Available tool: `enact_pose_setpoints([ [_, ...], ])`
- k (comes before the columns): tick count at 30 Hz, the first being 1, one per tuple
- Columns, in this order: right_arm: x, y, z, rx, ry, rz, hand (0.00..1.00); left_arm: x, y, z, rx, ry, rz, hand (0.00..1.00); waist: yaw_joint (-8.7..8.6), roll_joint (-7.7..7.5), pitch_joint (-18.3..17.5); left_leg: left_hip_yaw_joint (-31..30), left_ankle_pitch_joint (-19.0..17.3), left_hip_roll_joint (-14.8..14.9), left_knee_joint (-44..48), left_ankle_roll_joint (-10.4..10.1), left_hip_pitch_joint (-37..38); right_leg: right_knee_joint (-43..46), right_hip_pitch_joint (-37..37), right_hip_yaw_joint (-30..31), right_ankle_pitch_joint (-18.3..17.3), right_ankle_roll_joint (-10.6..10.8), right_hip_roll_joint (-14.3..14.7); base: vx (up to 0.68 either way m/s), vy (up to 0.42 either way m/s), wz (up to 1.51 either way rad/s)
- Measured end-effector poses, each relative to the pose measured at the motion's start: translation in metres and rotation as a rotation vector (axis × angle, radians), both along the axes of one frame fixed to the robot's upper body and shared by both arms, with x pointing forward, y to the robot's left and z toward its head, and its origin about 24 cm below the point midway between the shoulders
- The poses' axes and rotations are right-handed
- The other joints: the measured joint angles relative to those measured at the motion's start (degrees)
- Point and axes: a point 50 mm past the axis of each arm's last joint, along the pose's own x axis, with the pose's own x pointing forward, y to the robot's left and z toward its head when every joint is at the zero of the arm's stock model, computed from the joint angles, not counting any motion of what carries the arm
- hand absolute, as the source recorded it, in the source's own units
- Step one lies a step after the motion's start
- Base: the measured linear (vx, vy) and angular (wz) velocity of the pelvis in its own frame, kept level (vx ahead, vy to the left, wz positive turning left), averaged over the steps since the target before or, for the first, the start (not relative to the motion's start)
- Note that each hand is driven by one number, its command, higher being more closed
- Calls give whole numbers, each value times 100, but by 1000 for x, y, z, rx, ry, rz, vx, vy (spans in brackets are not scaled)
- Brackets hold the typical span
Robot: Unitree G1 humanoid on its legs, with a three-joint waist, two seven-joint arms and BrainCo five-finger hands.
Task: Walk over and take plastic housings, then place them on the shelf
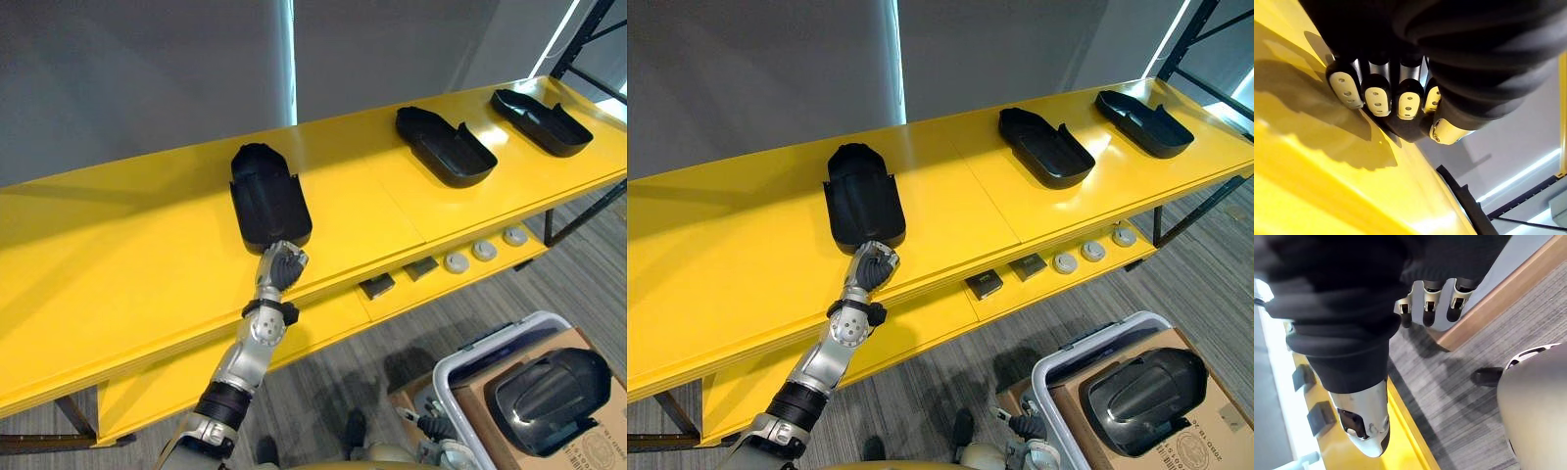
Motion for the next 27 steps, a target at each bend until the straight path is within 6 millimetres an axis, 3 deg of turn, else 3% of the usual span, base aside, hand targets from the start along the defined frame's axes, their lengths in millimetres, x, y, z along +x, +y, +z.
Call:
enact_pose_setpoints([
  [9,4,0,1,0,-12,3,0,13,10,9,-8,-3,52,100,-39,-34,18,6,-12,-2,-1,-2,7,19,2,9,23,-23,0,28,8,0],
  [20,4,0,1,-1,-12,3,0,13,8,15,-39,-30,53,100,-29,-92,54,43,-12,-5,-2,-2,15,3,2,15,27,-24,-10,0,0,0],
  [23,3,0,1,-1,-9,1,0,2,0,42,-100,-161,7,100,-7,-87,57,-25,-11,-12,-1,0,9,20,19,-30,27,-23,-15,0,0,7],
  [27,0,-1,0,-1,1,-2,0,-30,-2,107,-256,-485,-92,100,63,-80,57,-113,-10,-17,2,1,0,24,113,-85,19,-15,-33,3,12,11],
])
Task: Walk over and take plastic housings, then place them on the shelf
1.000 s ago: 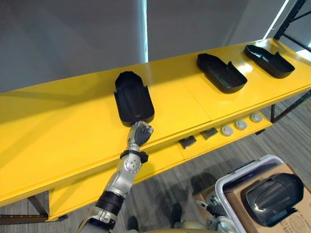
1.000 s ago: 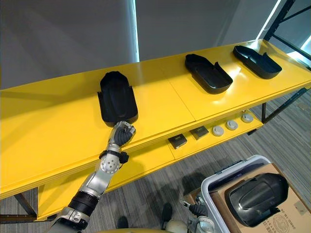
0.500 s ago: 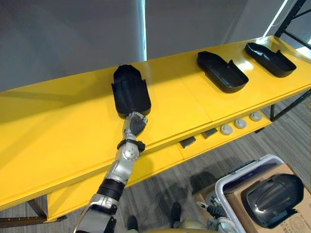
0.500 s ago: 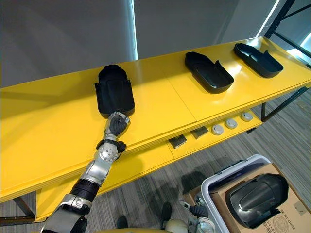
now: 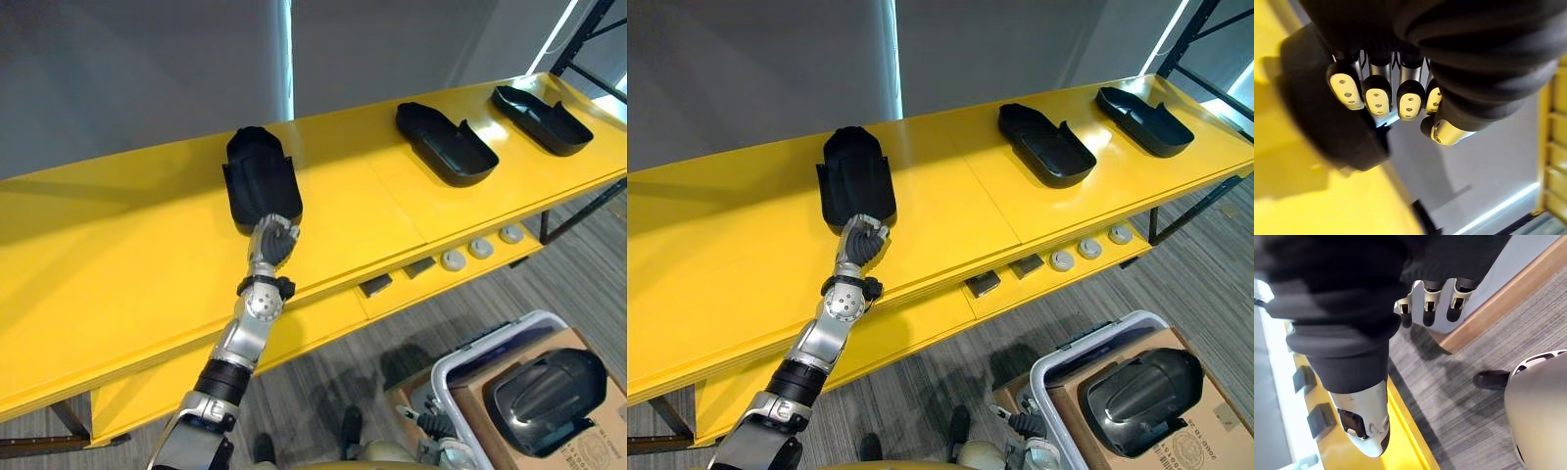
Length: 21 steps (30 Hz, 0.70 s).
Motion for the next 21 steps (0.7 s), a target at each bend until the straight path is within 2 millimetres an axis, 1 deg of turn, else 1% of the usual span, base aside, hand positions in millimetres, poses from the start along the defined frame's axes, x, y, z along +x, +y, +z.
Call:
enact_pose_setpoints([
  [1,0,0,0,0,1,0,0,-2,1,3,-10,-17,-3,100,2,3,-1,-9,0,-1,0,0,6,0,15,-8,-4,4,-2,-11,22,14],
  [2,-2,-1,0,-1,5,-1,0,-15,9,17,-45,-101,3,100,9,16,-8,-64,-1,-2,11,1,10,0,45,-46,-9,8,-10,-18,19,17],
  [3,-4,-1,-1,-2,13,-1,0,-31,28,32,-102,-201,47,100,60,26,-5,-123,-1,-2,32,2,7,0,69,-74,-11,8,-13,-19,15,16],
  [4,-5,-2,-2,-3,16,-1,0,-34,33,33,-113,-215,62,100,85,31,-3,-129,-1,-3,36,2,10,0,77,-78,-13,8,-11,-33,10,15],
  [5,-8,-4,-3,-7,30,-2,0,-45,56,37,-171,-268,139,100,155,52,-7,-145,-5,-3,55,7,16,0,114,-102,-27,5,-6,-27,5,13],
  [6,-12,-7,-4,-15,43,-3,0,-56,85,36,-211,-298,258,100,238,85,-23,-186,-5,-4,70,8,15,0,138,-133,-32,4,0,-32,2,15],
  [7,-13,-9,-4,-19,48,-4,0,-63,100,33,-242,-307,319,100,275,103,-29,-217,-6,-4,74,9,15,0,150,-148,-35,2,4,-29,-3,24],
  [8,-15,-14,-4,-29,56,-8,0,-76,127,26,-304,-316,440,100,293,141,-33,-295,-7,-2,71,10,11,0,197,-240,-53,1,8,-35,-9,36],
  [9,-19,-19,-5,-36,65,-26,0,-92,149,17,-373,-324,550,100,313,163,-52,-357,-6,0,69,10,10,0,242,-322,-77,-1,17,-27,-10,38],
  [10,-21,-21,-5,-38,68,-38,0,-100,157,12,-392,-321,599,100,352,166,-56,-376,-7,2,70,10,11,0,261,-341,-83,-4,18,-26,-7,32],
  [11,-23,-23,-5,-44,72,-50,0,-110,168,-2,-444,-286,665,100,461,179,-59,-440,-19,1,74,26,12,0,305,-395,-108,-1,19,-16,-2,24],
  [12,-26,-25,-5,-49,80,-53,0,-119,178,-21,-484,-217,729,100,562,187,-85,-481,-21,2,61,27,9,0,325,-435,-149,46,17,-13,1,21],
  [13,-26,-26,-5,-50,80,-52,0,-123,181,-32,-498,-172,759,100,614,191,-104,-489,-23,4,52,24,9,0,324,-442,-151,47,14,-2,5,16],
  [14,-25,-26,-5,-51,74,-51,0,-130,186,-49,-520,-95,800,100,629,197,-140,-510,-33,6,44,10,1,0,334,-485,-157,51,6,3,11,20],
  [15,-23,-25,-4,-52,65,-49,0,-136,188,-75,-550,31,843,100,623,201,-182,-521,-35,10,46,7,8,1,376,-557,-174,46,-5,9,13,25],
  [16,-19,-24,-2,-52,46,-42,0,-143,187,-100,-566,158,876,100,629,197,-230,-518,-37,16,52,7,23,1,410,-586,-182,46,-9,16,16,20],
  [17,-17,-23,0,-52,35,-42,0,-146,186,-113,-570,231,886,100,631,190,-259,-515,-38,19,55,7,24,1,415,-595,-187,49,-9,20,15,7],
  [19,-6,-18,6,-50,-19,-32,0,-157,178,-165,-602,520,887,100,631,173,-321,-429,-37,37,61,6,48,2,450,-624,-201,47,-15,21,13,4],
  [20,-4,-17,7,-49,-30,-31,0,-159,174,-177,-612,583,882,100,629,173,-321,-413,-37,41,57,6,81,2,486,-636,-205,44,-17,18,13,5],
  [21,-2,-15,8,-45,-40,-30,0,-164,165,-199,-635,707,864,100,630,176,-351,-366,-39,53,50,5,144,2,543,-640,-223,48,-19,0,0,0],
])
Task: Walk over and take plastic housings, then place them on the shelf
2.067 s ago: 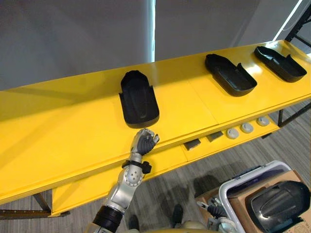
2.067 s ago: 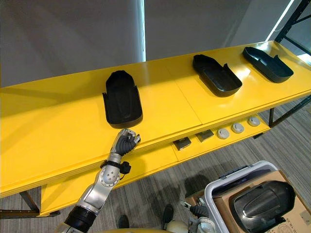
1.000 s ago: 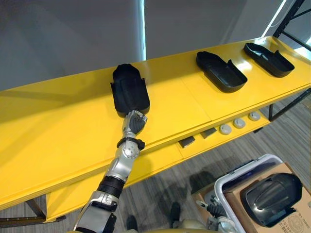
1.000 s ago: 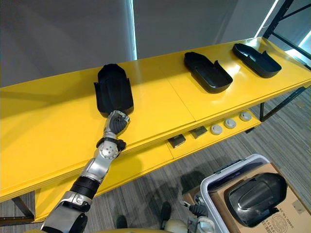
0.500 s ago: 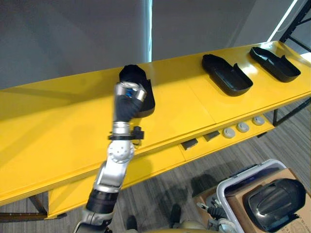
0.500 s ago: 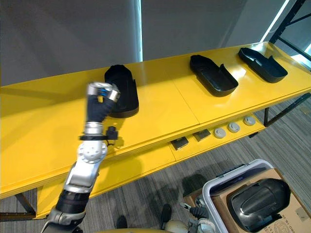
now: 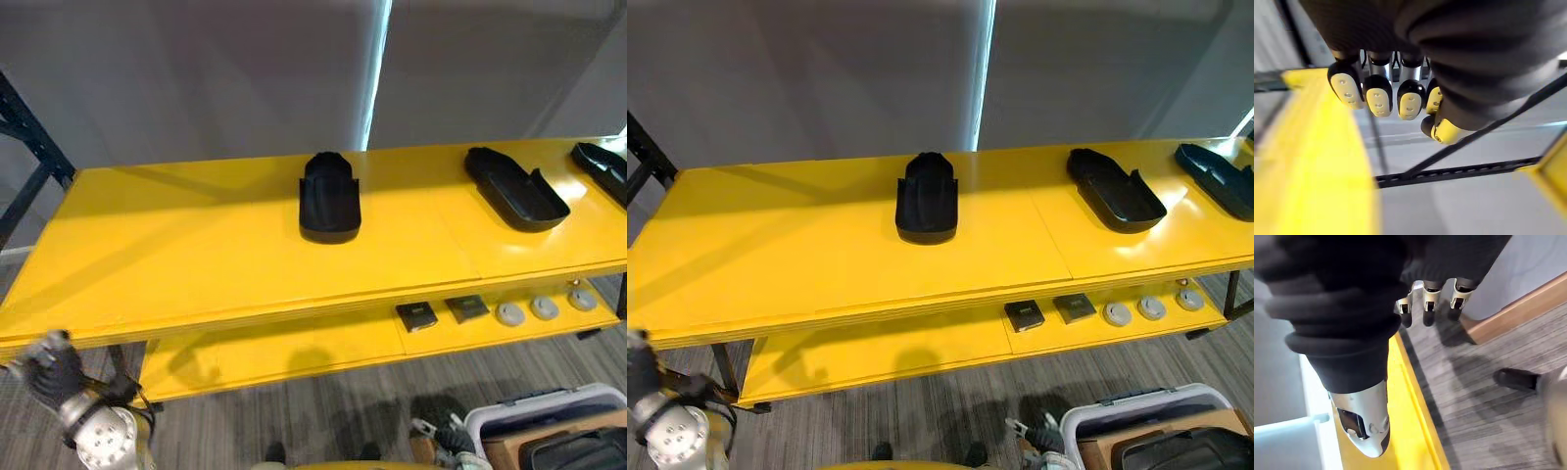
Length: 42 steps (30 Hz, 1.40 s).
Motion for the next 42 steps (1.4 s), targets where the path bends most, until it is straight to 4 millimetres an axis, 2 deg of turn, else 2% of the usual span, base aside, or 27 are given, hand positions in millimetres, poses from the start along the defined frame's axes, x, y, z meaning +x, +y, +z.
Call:
enact_pose_setpoints([
  [1,2,3,1,4,-6,7,0,-6,-9,-19,-66,80,-31,0,-3,27,-25,44,-3,38,-21,-4,60,0,38,2,-29,29,1,31,4,-4],
  [6,4,8,1,16,-15,18,0,-32,-43,-74,-229,381,-201,0,-27,4,-67,171,-10,51,-75,-1,163,0,58,91,-63,29,18,31,14,-10],
  [9,-4,7,-3,20,21,2,0,-41,-55,-87,-263,462,-264,0,-33,41,-69,214,-15,48,-79,-8,195,-1,58,135,-77,34,23,47,23,-9],
  [12,-9,5,-7,24,50,-14,0,-42,-61,-93,-260,519,-342,0,-35,98,-57,276,-15,48,-65,-12,231,-1,51,229,-83,28,39,37,18,-10],
  [15,-11,3,-8,19,62,-14,0,-33,-65,-94,-242,532,-400,0,-41,126,-65,316,-31,49,-53,-31,240,-2,35,274,-81,19,52,33,16,-9],
  [19,-3,-3,-6,-1,46,-7,0,-16,-72,-92,-206,525,-480,0,-61,200,-13,400,-51,62,-48,-54,245,-2,-37,401,-67,1,85,20,11,-16],
  [24,6,-6,-3,-28,31,4,0,-2,-77,-89,-169,511,-558,0,-198,179,35,435,-91,98,-36,-76,309,-2,-36,454,-65,-8,127,34,3,-8],
  [28,9,-6,-2,-38,27,19,0,2,-81,-88,-156,510,-601,0,-204,170,141,570,-244,124,171,-88,280,-2,-48,601,-71,-4,141,13,15,-19],
  [32,11,-7,-1,-47,24,24,0,12,-82,-86,-145,488,-609,0,-199,182,218,523,-575,157,769,-90,-28,3,-162,772,-63,-27,150,28,20,-22],
  [34,17,-9,1,-62,12,38,0,21,-82,-82,-135,464,-614,0,-174,149,307,28,-641,119,1133,-72,-268,122,-362,950,-15,-69,131,13,-5,-45],
  [36,34,-13,8,-85,-30,60,0,26,-84,-81,-134,448,-618,0,-177,208,404,-377,-857,109,1306,-86,-340,299,-627,1292,35,-49,146,-17,23,-83],
  [38,43,-14,12,-96,-53,72,0,31,-86,-79,-133,433,-622,0,-173,219,468,-296,-1016,111,1397,-66,-329,435,-783,1545,62,-13,155,-58,105,-87],
  [41,54,-7,18,-106,-92,94,0,40,-88,-73,-118,388,-630,0,-140,114,646,280,-1419,77,1883,83,-359,778,-1120,2208,139,106,154,-162,163,-109],
  [42,59,-3,21,-108,-118,111,0,43,-88,-71,-112,370,-634,0,-127,88,751,538,-1672,81,2316,167,-535,819,-1249,2503,242,218,152,-250,171,-111],
])
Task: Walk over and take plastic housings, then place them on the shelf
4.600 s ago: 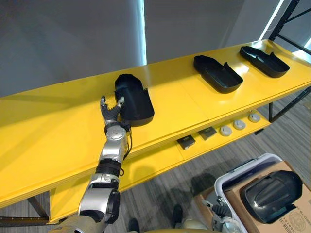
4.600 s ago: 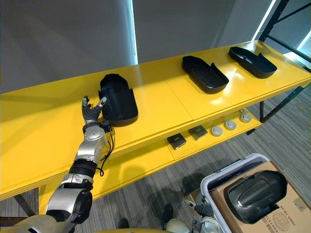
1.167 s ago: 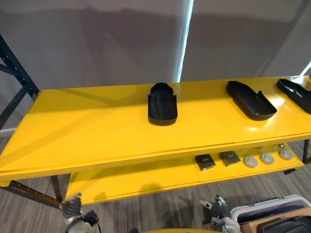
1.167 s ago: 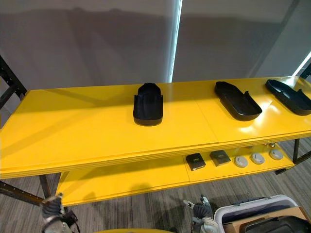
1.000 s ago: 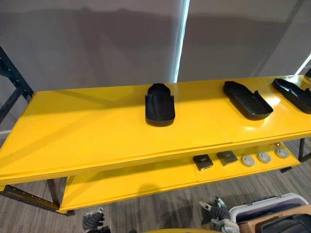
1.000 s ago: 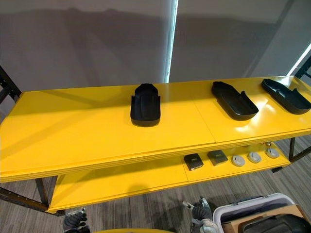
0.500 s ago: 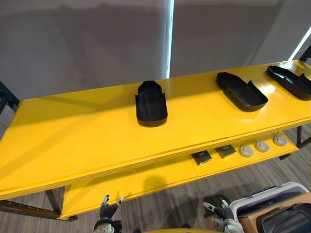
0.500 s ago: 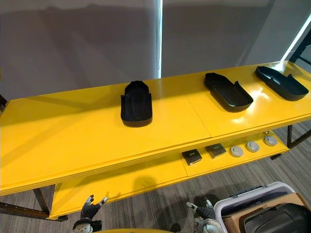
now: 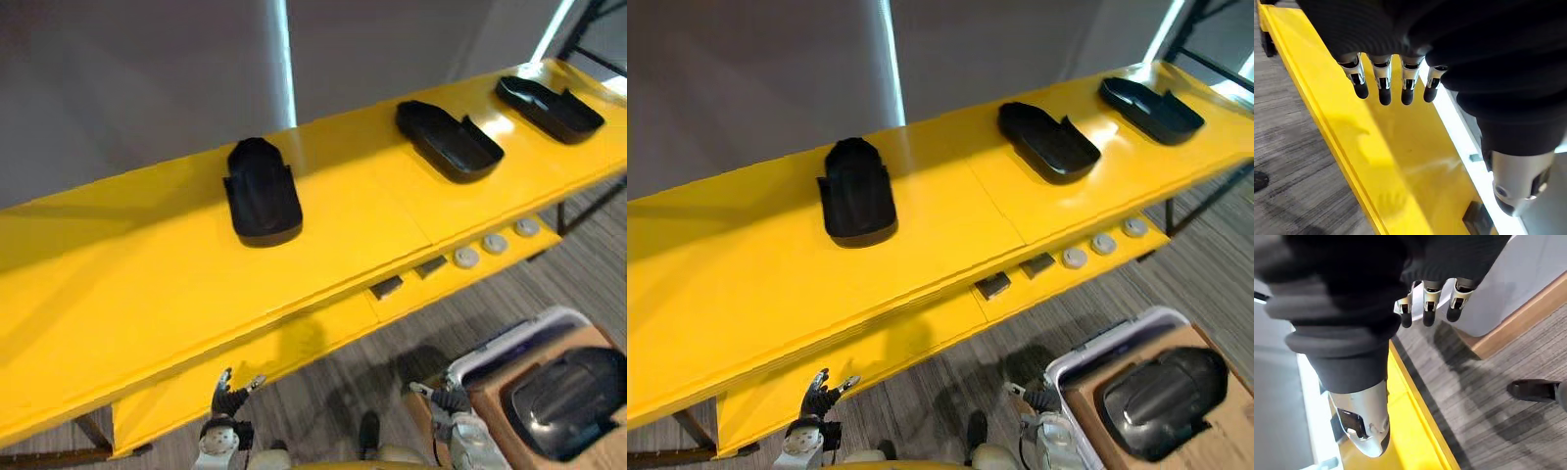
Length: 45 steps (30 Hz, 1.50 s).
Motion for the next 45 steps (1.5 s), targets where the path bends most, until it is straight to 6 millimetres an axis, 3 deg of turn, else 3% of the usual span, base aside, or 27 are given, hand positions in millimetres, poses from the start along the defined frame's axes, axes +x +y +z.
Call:
enact_pose_setpoints([
  [2,2,2,2,-6,-8,12,0,4,-2,1,1,-8,-13,0,41,-55,27,344,-178,39,390,129,-220,-11,-224,243,43,117,-31,-243,151,-96],
  [3,-2,1,1,-12,1,13,0,7,-5,2,-1,-15,-27,0,44,-76,48,546,-220,35,533,247,-410,-77,-330,53,-13,123,-128,-263,144,-78],
  [5,-9,2,-3,-8,33,11,0,11,-8,4,-9,-22,-29,0,92,-66,60,814,-183,80,513,343,-434,703,-657,-395,-227,12,-283,-212,134,-61],
  [7,-20,2,-7,-3,64,3,0,10,-6,3,-6,-18,-25,0,82,-67,49,926,-61,88,336,373,-294,2110,-561,-799,-1153,-117,-420,-74,82,-25],
  [8,-22,1,-8,-3,69,1,0,10,-5,4,-2,-19,-26,0,80,-86,28,935,-20,88,293,374,-285,2282,-465,-880,-1358,-91,-451,1,0,-14],
  [9,-24,1,-10,-2,80,-1,0,10,-3,4,4,-17,-27,0,82,-129,-17,957,56,82,214,347,-246,2338,-202,-1058,-1685,-12,-509,21,-44,-7],
  [10,-25,2,-10,-1,85,-1,0,10,-1,4,8,-15,-27,0,89,-160,-44,970,94,65,169,314,-245,2209,-42,-1170,-1788,44,-558,17,-135,-20],
  [11,-26,2,-13,0,103,1,0,8,2,3,17,-4,-26,0,108,-258,-115,1021,165,22,91,244,-267,1547,201,-1248,-1876,65,-546,-7,-143,-28],
  [14,-21,-11,-13,-35,120,6,0,6,-7,-1,-4,15,-35,0,100,-48,-301,963,555,46,-485,105,-220,607,393,-1074,-1224,-87,-222,11,-113,-40],
  [20,-11,-19,-7,-56,90,5,0,2,-17,-6,-20,47,-69,0,77,26,-348,1147,730,77,-955,12,290,405,442,-530,-970,-167,-1,-1,-63,-57],
  [22,-6,-20,-5,-62,79,9,0,0,-18,-9,-24,62,-65,0,71,107,-355,1368,730,106,-942,12,318,316,249,-567,-688,-126,73,-96,-30,-107],
  [23,3,-17,-2,-57,59,16,0,-3,-16,-10,-23,69,-59,0,82,110,-356,1625,730,201,-927,15,319,248,102,-1094,-623,-189,-29,-105,-64,-103],
  [24,9,-16,1,-54,43,15,0,-5,-16,-11,-24,80,-56,0,41,149,-311,1796,722,219,-910,30,332,419,70,-1835,-875,-453,-247,-128,-49,-110],
  [25,8,-16,0,-52,45,7,0,-6,-15,-11,-24,83,-56,0,-23,206,-275,2022,718,273,-905,23,424,921,-8,-3110,-1204,-662,-685,-81,0,-77],
  [26,7,-14,-1,-46,53,8,0,-8,-14,-12,-21,86,-53,0,-14,181,-277,2167,710,271,-885,10,483,1096,8,-3597,-1251,-677,-885,-57,20,-102],
  [27,4,-11,-3,-36,63,7,0,-16,-8,-14,-13,107,-32,0,12,136,-294,2342,632,264,-805,-99,587,1243,41,-4025,-1060,-591,-1082,-32,-75,-108],
  [29,1,-13,-5,-39,72,2,0,-21,-3,-17,-8,133,-12,0,-8,225,-270,2303,612,369,-740,-134,610,1035,40,-3693,-938,-495,-809,-23,-168,-101],
  [31,-5,-15,-7,-34,89,-16,0,-24,-5,-20,-15,152,-10,0,24,280,-228,2274,609,573,-577,-141,653,789,-5,-3366,-908,-611,-506,-22,-176,-96],
  [35,-15,-21,-10,-13,100,-102,0,-17,-15,-19,-44,142,-30,0,-143,239,-148,1940,605,835,228,-133,445,830,8,-3153,-995,-718,-353,-54,-135,-46],
  [37,-16,-22,-10,-8,98,-128,0,-14,-20,-19,-66,135,-37,0,-144,204,-95,1079,417,654,368,-191,253,752,12,-2948,-994,-720,-280,-34,-48,-46],
  [39,-15,-23,-9,2,87,-149,0,-14,-21,-19,-74,135,-33,0,-128,204,-67,129,255,99,93,-342,107,620,39,-2685,-969,-699,-219,-7,8,-50],
  [42,-16,-25,-9,9,82,-174,0,-13,-21,-18,-84,128,-23,0,-64,240,36,-577,251,-394,-244,-307,-49,475,200,-2333,-847,-581,-117,1,58,-50],
  [43,-15,-23,-9,13,80,-175,0,-16,-20,-19,-87,135,-12,0,8,330,38,-597,195,-365,-171,14,-56,479,205,-2194,-829,-553,16,2,88,-80],
  [45,-14,-15,-10,33,77,-170,0,-18,-16,-20,-81,144,-5,0,56,367,9,-327,10,-321,-163,167,-7,436,221,-2008,-803,-511,77,45,97,-73],
])
